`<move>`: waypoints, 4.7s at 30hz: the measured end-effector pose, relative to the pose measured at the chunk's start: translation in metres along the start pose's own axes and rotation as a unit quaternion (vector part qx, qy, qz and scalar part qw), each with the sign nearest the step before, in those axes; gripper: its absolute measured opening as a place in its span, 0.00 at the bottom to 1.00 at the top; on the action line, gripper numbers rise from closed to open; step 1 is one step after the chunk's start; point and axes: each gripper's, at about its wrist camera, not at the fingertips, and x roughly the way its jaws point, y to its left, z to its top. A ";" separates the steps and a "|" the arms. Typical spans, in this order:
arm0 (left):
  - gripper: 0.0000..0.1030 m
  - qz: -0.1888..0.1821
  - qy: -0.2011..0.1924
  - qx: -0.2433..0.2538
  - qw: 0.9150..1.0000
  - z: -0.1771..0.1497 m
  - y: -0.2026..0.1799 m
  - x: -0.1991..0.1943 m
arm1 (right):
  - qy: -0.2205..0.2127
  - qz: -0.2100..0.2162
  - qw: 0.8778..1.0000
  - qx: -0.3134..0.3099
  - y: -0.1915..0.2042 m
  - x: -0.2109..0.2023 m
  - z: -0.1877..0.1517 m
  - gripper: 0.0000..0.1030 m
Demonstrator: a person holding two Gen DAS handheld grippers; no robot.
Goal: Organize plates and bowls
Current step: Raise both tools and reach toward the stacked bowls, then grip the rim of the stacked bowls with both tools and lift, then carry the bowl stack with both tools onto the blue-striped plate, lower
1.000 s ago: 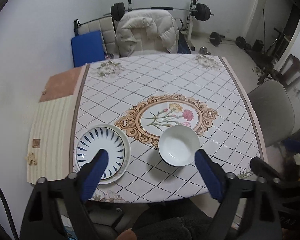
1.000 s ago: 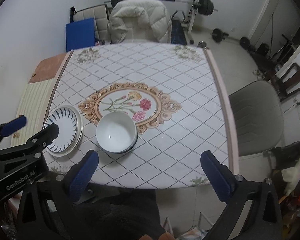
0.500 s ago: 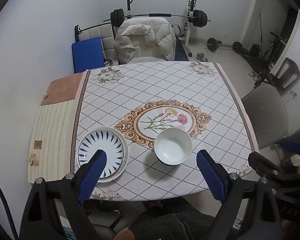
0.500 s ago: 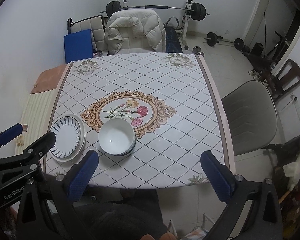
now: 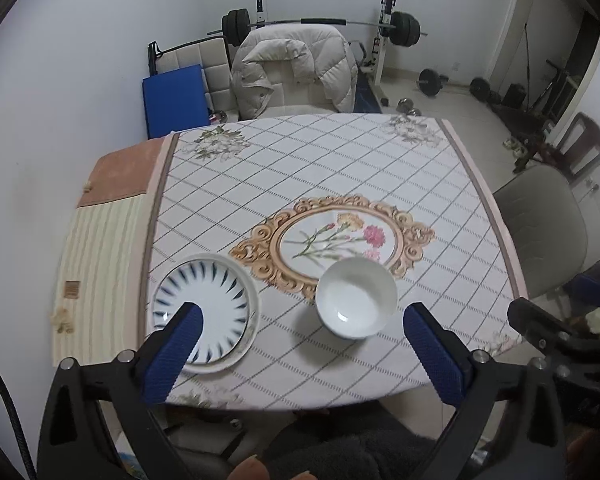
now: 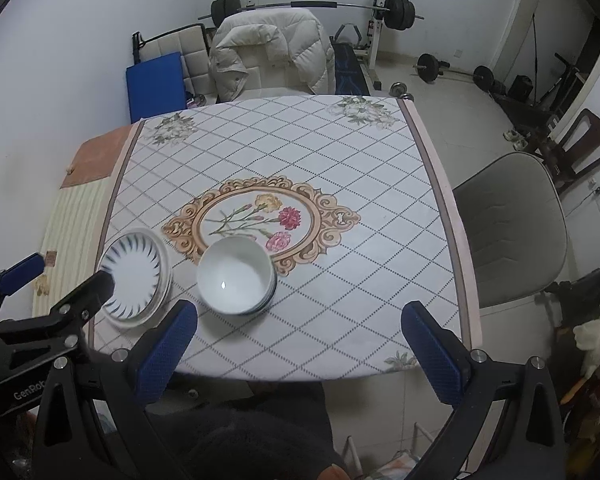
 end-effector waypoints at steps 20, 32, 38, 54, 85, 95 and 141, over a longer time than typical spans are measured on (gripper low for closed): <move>1.00 -0.163 0.186 -0.049 0.968 0.014 0.022 0.224 | 0.177 0.242 0.950 0.085 -0.031 0.265 0.005 1.00; 0.87 -0.238 0.260 -0.055 0.934 0.014 0.010 0.291 | 0.228 0.343 0.905 0.105 -0.017 0.343 -0.004 1.00; 0.82 -0.255 0.285 -0.045 0.923 0.009 0.004 0.310 | 0.246 0.366 0.892 0.101 -0.009 0.366 -0.007 1.00; 0.67 -0.306 0.292 -0.070 0.904 -0.007 0.011 0.318 | 0.251 0.389 0.884 0.061 0.021 0.371 -0.008 0.77; 0.64 -0.280 0.206 -0.106 0.932 0.026 0.042 0.258 | 0.209 0.384 0.899 -0.019 0.044 0.322 0.045 0.73; 0.64 -0.245 0.166 -0.156 0.942 0.027 0.108 0.221 | 0.218 0.411 0.880 -0.097 0.121 0.295 0.068 0.73; 0.64 -0.257 0.210 -0.152 0.931 -0.033 0.265 0.261 | 0.257 0.374 0.888 -0.069 0.298 0.338 -0.005 0.73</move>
